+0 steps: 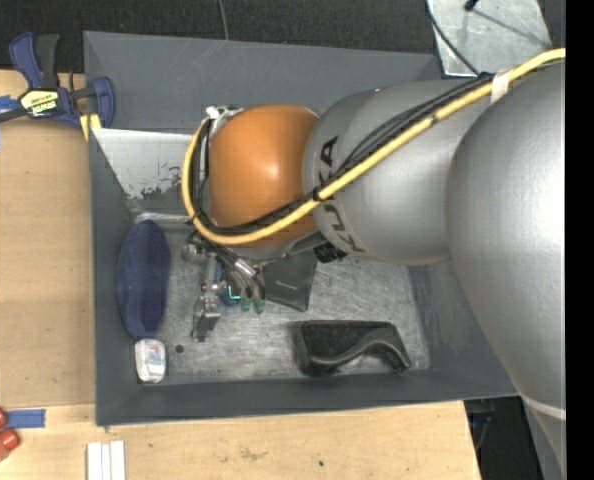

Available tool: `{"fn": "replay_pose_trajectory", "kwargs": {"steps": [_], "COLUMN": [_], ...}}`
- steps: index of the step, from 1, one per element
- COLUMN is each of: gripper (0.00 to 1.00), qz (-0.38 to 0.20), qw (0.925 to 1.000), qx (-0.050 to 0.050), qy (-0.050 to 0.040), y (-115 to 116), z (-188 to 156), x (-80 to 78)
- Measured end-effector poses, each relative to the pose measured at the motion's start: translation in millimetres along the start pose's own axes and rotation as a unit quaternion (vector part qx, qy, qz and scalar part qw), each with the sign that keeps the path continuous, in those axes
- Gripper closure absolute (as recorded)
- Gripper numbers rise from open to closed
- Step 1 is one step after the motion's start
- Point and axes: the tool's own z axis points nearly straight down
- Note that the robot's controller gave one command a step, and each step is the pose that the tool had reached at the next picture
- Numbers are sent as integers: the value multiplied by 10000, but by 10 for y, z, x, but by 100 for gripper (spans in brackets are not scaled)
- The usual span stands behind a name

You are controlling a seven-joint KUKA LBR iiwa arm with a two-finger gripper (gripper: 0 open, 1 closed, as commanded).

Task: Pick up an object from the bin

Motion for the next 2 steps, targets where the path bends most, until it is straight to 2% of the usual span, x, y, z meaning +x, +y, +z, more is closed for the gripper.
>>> {"fn": "replay_pose_trajectory", "kwargs": {"steps": [1,2], "gripper": [0,0], "qz": [107,-1403], "qw": [9999,9901], "qx": [-3,12], "qy": [-74,-20], "y": [-349,-1296], "z": [-297,624], "x": [-607,-273]}}
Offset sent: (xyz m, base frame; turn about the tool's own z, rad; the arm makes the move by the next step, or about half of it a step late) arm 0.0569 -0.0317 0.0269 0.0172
